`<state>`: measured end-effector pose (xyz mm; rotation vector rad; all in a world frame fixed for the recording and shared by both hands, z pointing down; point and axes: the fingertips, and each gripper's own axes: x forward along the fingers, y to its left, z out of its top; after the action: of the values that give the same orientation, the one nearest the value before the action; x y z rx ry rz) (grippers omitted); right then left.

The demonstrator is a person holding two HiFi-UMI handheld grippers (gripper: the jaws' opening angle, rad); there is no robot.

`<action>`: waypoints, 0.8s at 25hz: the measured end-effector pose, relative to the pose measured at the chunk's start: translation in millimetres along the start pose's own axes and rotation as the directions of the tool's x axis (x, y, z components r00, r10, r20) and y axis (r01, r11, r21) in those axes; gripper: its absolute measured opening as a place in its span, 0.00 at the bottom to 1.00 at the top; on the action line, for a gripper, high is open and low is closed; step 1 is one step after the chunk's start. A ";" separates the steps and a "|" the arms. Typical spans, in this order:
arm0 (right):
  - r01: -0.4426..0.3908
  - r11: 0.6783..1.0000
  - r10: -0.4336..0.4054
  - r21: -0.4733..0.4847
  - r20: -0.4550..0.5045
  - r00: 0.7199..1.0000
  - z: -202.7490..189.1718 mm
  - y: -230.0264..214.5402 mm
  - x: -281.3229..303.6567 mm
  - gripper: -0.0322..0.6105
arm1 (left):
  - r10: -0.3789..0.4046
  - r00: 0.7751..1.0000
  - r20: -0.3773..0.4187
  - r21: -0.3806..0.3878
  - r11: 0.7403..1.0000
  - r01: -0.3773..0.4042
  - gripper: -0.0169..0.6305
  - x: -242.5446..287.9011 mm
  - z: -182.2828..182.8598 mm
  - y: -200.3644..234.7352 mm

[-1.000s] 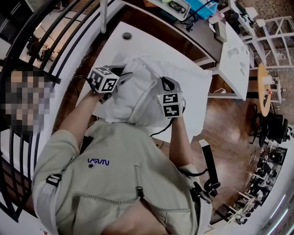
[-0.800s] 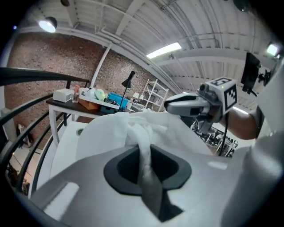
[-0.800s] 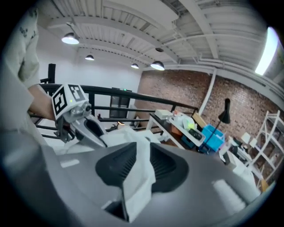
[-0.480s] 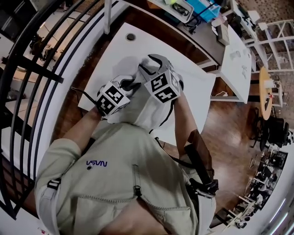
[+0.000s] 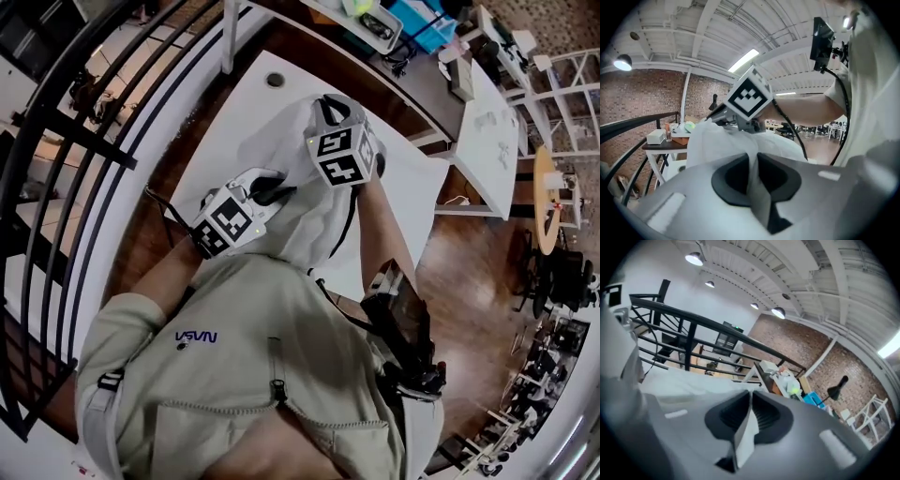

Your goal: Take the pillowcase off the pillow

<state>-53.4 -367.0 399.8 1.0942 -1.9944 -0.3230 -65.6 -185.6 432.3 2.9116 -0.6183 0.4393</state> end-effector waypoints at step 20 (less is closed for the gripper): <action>0.160 0.856 -0.125 0.491 -0.103 0.987 -126.9 -33.2 -34.4 0.16 | 0.131 0.991 0.030 -0.302 0.946 -0.116 0.30 31.2 -54.3 112.0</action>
<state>72.3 -339.9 443.0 1.5579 -1.9901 0.1726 -98.7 -288.7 501.1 2.6107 -0.8016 0.2598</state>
